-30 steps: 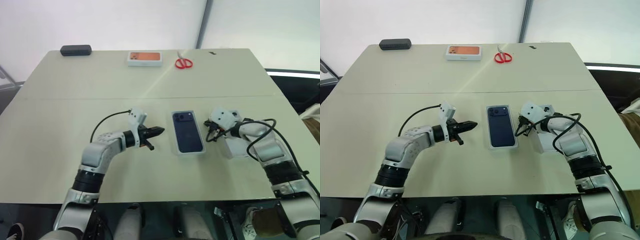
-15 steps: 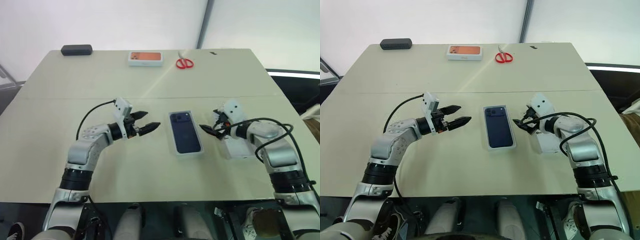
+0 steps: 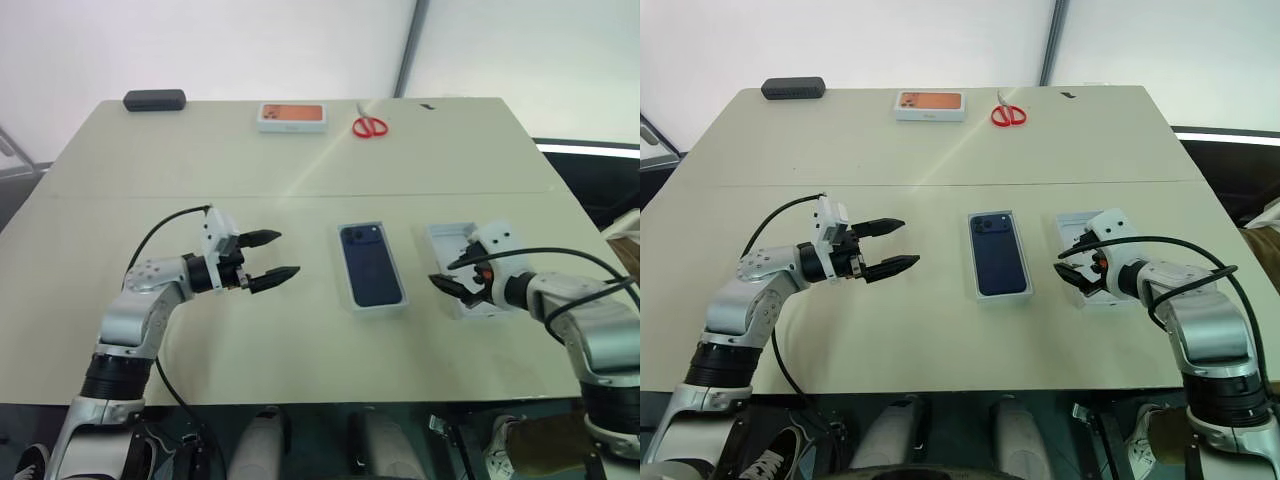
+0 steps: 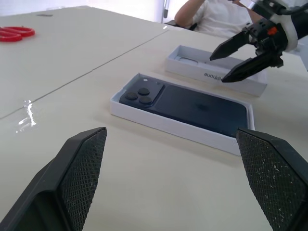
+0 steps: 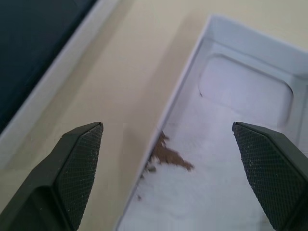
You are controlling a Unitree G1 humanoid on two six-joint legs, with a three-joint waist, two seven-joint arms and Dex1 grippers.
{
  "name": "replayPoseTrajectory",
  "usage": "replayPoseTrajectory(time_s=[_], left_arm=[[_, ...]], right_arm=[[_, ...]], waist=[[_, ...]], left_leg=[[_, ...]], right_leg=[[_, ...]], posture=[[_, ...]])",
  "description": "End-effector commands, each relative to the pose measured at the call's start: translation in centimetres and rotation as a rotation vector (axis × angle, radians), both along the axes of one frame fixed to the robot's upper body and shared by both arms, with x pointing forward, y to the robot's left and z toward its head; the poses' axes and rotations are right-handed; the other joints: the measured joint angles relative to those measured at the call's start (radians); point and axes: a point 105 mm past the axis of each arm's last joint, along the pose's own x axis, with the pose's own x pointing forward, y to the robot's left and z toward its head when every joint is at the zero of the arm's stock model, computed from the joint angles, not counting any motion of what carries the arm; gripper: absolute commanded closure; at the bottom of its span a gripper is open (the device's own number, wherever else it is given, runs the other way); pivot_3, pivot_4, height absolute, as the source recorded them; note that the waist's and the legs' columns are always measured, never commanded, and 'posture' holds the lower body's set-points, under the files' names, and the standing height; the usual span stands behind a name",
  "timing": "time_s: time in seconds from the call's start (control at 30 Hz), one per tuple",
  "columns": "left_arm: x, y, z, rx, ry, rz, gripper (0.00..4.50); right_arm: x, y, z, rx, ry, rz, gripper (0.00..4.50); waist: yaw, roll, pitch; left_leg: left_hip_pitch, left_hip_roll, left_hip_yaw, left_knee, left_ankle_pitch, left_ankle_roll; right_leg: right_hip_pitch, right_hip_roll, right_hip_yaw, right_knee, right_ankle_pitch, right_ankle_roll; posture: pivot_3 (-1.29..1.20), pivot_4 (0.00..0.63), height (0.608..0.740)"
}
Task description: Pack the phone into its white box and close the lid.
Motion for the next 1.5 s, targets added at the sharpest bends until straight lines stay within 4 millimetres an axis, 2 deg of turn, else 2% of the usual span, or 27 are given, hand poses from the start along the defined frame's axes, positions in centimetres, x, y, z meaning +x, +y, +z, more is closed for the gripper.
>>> replayPoseTrajectory(time_s=[0.03, 0.13, 0.2, 0.27, 0.43, 0.7, 0.8, 1.13, 1.23, 1.47, 1.5], left_arm=[[-0.2, -0.1, 0.6, 0.018, -0.044, -0.039, 0.02], [-0.7, -0.6, 0.5, 0.031, -0.055, -0.069, 0.02], [-0.8, -1.2, 0.2, 0.026, -0.052, -0.081, 0.02], [-0.8, -1.7, -0.2, 0.019, -0.048, -0.086, 0.02], [-1.1, -2.6, -0.4, -0.001, -0.029, -0.088, 0.02], [-1.3, -1.4, 1.1, -0.04, -0.12, -0.05, 0.02], [-1.9, -1.0, 0.3, -0.015, -0.094, -0.081, 0.02], [-3.0, -1.2, -0.8, 0.0, -0.084, -0.1, 0.02], [-3.1, -1.2, -0.8, -0.002, -0.086, -0.1, 0.0], [-3.1, -1.4, -0.8, 0.007, -0.095, -0.091, 0.0], [-3.1, -1.4, -0.8, 0.007, -0.094, -0.089, 0.0]], right_arm=[[-0.3, 0.4, 1.5, -0.018, -0.001, -0.005, 0.0], [-1.1, 0.7, 0.8, 0.018, 0.07, -0.043, 0.0], [-1.7, 2.0, 0.8, 0.048, 0.116, -0.025, 0.0], [-1.4, 2.5, 1.5, 0.067, 0.132, -0.037, 0.0], [-0.5, 1.9, 2.3, 0.066, 0.158, -0.097, 0.0], [-1.6, 1.9, 0.8, 0.078, 0.217, -0.095, 0.0], [-2.0, 1.5, -0.1, 0.065, 0.235, -0.122, 0.0], [-2.2, 1.4, -0.3, 0.062, 0.242, -0.127, 0.0], [-2.4, 1.4, -0.6, 0.057, 0.249, -0.133, 0.89], [-2.2, 0.8, -1.4, 0.055, 0.253, -0.204, 4.4], [-2.2, 0.9, -1.5, 0.06, 0.251, -0.206, 4.46]], waist=[[-0.001, 0.0, 0.0], [0.0, 0.0, 0.0], [-0.001, 0.0, 0.0], [-0.004, 0.001, 0.0], [-0.001, 0.001, 0.0], [0.0, 0.001, 0.0], [-0.003, 0.001, 0.0], [-0.002, 0.001, 0.0], [-0.001, 0.001, 0.0], [-0.003, 0.001, 0.0], [-0.002, 0.001, 0.0]], left_leg=[[0.0, 0.0, 0.0, 0.0, 0.0, 0.0], [0.0, 0.0, 0.0, 0.0, 0.0, 0.0], [0.0, 0.0, 0.0, 0.0, 0.0, 0.0], [0.0, 0.0, 0.0, 0.0, 0.0, 0.001], [0.0, 0.0, 0.0, 0.0, 0.0, 0.001], [-0.001, 0.0, 0.0, 0.0, -0.001, 0.002], [-0.001, 0.0, 0.001, 0.001, -0.001, 0.002], [-0.001, 0.001, 0.001, 0.001, -0.001, 0.002], [-0.001, 0.001, 0.001, 0.001, -0.001, 0.002], [0.0, 0.001, 0.001, 0.001, -0.001, 0.002], [0.0, 0.001, 0.001, 0.001, -0.001, 0.002]], right_leg=[[0.0, 0.0, 0.0, 0.0, 0.0, 0.0], [0.0, 0.001, 0.0, 0.0, 0.0, 0.0], [0.0, 0.0, 0.0, 0.0, 0.0, 0.0], [0.0, 0.0, 0.0, 0.0, 0.0, 0.0], [0.0, 0.001, 0.0, 0.0, 0.0, 0.0], [-0.001, 0.0, 0.0, 0.0, 0.0, 0.0], [0.0, 0.001, 0.0, 0.0, 0.0, 0.0], [0.0, 0.001, 0.0, 0.0, 0.0, 0.0], [0.0, 0.001, 0.0, 0.0, 0.0, 0.0], [0.0, 0.002, 0.0, 0.0, 0.0, 0.0], [0.0, 0.002, 0.0, 0.0, 0.0, 0.0]], posture=[[0.0, 0.15, 0.74], [0.0, 0.15, 0.74], [0.0, 0.15, 0.74], [0.0, 0.15, 0.74], [0.0, 0.15, 0.74], [0.0, 0.15, 0.74], [0.0, 0.15, 0.74], [0.0, 0.15, 0.74], [0.0, 0.15, 0.74], [0.0, 0.15, 0.74], [0.0, 0.15, 0.74]])
